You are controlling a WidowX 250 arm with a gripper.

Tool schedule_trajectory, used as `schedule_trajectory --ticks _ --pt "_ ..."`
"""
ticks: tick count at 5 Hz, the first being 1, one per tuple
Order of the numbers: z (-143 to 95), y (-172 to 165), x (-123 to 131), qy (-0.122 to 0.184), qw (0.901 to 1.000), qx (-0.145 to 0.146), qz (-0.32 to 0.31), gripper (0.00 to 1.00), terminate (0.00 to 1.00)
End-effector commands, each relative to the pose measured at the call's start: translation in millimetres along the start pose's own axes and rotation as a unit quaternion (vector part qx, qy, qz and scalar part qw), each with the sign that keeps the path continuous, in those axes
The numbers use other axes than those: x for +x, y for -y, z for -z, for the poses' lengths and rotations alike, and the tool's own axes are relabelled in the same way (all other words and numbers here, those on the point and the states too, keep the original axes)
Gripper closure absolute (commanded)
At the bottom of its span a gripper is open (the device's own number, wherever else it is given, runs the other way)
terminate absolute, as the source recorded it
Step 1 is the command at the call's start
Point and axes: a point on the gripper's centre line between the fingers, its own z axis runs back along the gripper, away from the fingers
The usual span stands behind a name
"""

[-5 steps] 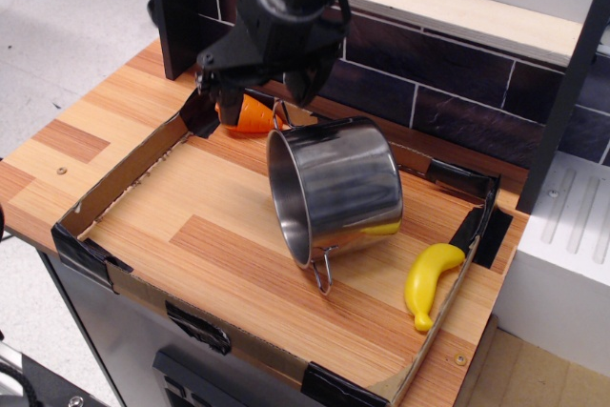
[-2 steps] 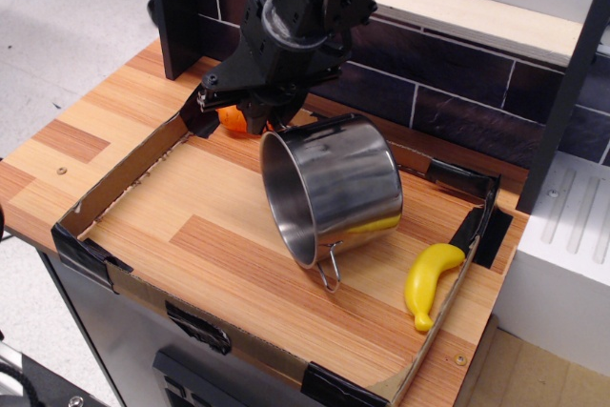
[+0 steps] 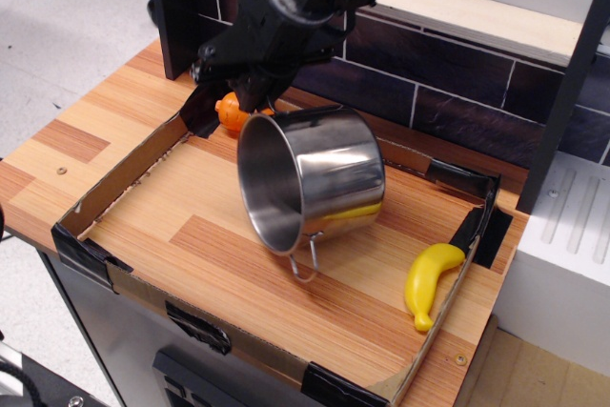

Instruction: Upright metal pot

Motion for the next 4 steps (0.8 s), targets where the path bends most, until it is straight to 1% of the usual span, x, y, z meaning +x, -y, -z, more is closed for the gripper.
schedule_trajectory --ticks 1,2,3,4 --pt "-25 -27 15 0.009 0.9961 0.088 -0.009 1.00 0.00" --pt "-26 -40 17 0.042 0.9908 0.128 0.011 1.00 0.00" --pt "-19 -46 21 0.071 0.9843 0.162 -0.002 1.00 0.00" --pt "-9 -49 23 0.096 0.9711 0.219 0.003 1.00 0.00"
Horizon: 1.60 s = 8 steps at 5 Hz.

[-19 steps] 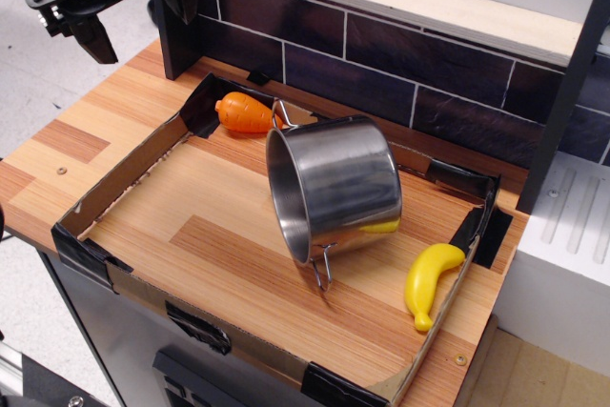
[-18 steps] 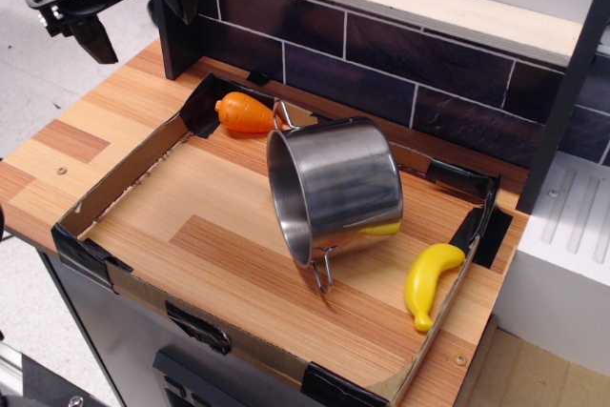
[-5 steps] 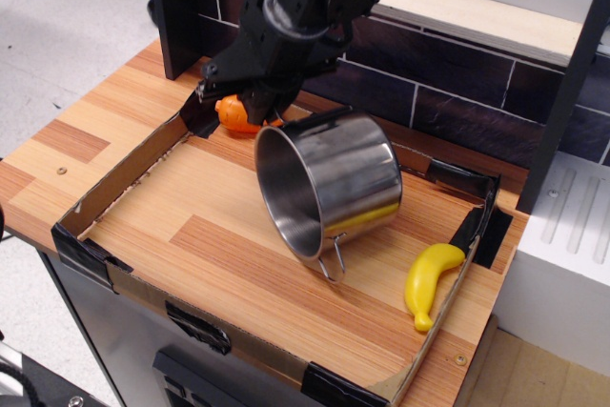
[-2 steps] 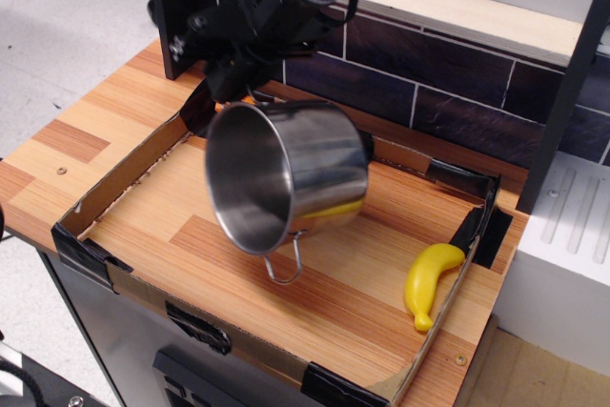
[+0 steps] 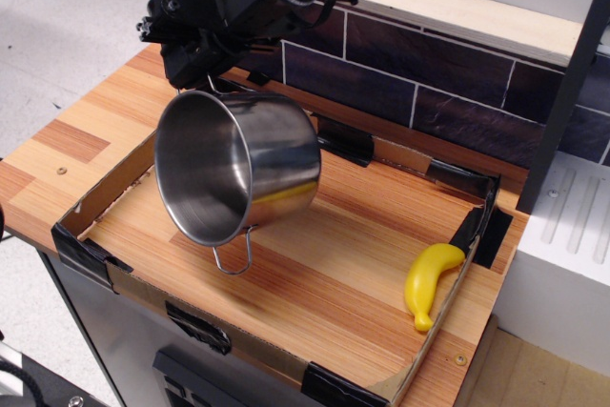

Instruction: Upright metal pot

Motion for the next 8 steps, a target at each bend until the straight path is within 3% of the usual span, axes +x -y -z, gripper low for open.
schedule_trajectory --ticks 1,2,3,4,5,6,8 --pt "13 8 8 0.025 0.9918 0.125 0.000 1.00 0.00" --pt "16 19 8 0.040 0.9903 0.133 -0.004 1.00 0.00" --pt "7 25 4 0.045 0.9956 0.082 -0.003 1.00 0.00" --pt "-10 19 0 0.075 0.9965 -0.025 -0.030 0.00 0.00" --pt "-18 18 1 0.068 0.9883 -0.106 -0.085 0.00 0.00" --pt "-23 25 6 0.072 0.9818 -0.119 -0.130 0.00 0.00" --pt "-31 27 13 0.048 0.9786 -0.149 -0.134 0.00 0.00"
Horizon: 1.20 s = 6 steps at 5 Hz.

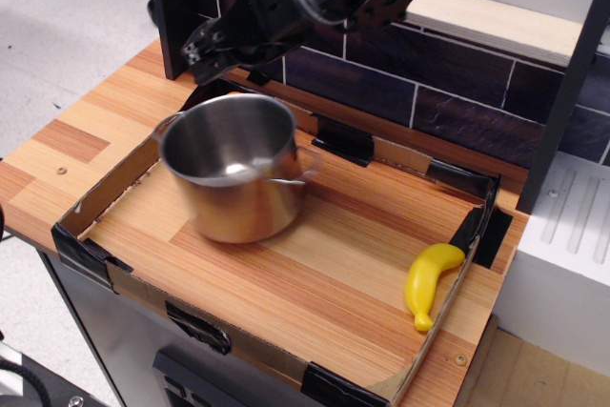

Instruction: Upright metal pot

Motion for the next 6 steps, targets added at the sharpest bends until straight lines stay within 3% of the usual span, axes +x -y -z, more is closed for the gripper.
schedule_trajectory --ticks 1,2,3,4,5,6 --pt "-19 -6 21 -0.036 0.9984 -0.043 0.003 0.00 0.00" --pt "-40 -17 37 -0.151 0.9818 -0.111 0.029 0.00 0.00" --pt "-63 -32 63 -0.267 0.9508 -0.153 0.031 0.00 0.00" --pt "-74 -37 78 -0.329 0.9264 -0.181 0.024 0.00 0.00" --pt "-74 -37 78 -0.329 0.9264 -0.181 0.024 0.00 0.00" --pt "-74 -37 78 -0.329 0.9264 -0.181 0.024 0.00 1.00"
